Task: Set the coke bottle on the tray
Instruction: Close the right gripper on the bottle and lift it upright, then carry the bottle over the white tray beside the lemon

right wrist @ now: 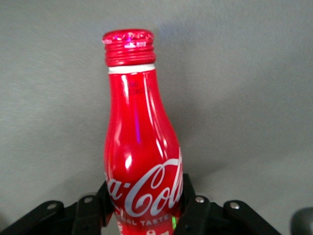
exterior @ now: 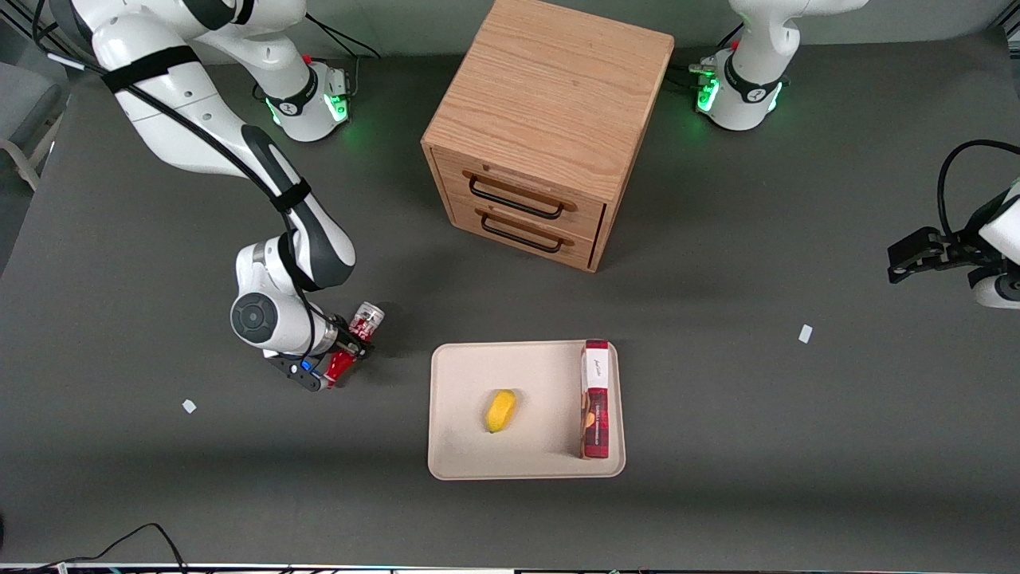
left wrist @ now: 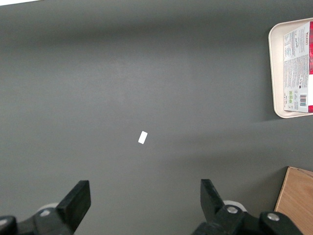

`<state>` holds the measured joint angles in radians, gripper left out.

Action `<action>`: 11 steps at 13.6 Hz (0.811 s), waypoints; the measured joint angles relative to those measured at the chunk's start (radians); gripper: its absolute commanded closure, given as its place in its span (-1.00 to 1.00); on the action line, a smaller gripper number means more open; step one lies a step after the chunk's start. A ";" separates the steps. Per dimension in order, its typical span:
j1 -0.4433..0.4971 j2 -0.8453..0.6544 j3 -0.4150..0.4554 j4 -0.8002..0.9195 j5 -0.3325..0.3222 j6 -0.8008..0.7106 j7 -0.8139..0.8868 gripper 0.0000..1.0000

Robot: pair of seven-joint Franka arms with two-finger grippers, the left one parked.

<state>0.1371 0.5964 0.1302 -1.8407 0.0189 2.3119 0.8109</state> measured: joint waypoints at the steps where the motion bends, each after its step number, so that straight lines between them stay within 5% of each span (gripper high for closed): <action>1: 0.000 -0.027 0.001 0.006 -0.003 -0.016 -0.023 1.00; 6: -0.001 -0.229 0.004 0.186 -0.007 -0.317 -0.283 1.00; 11: 0.002 -0.127 0.112 0.483 -0.006 -0.416 -0.439 1.00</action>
<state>0.1394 0.4694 0.2423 -1.3573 0.0127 1.8963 0.3721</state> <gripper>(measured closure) 0.449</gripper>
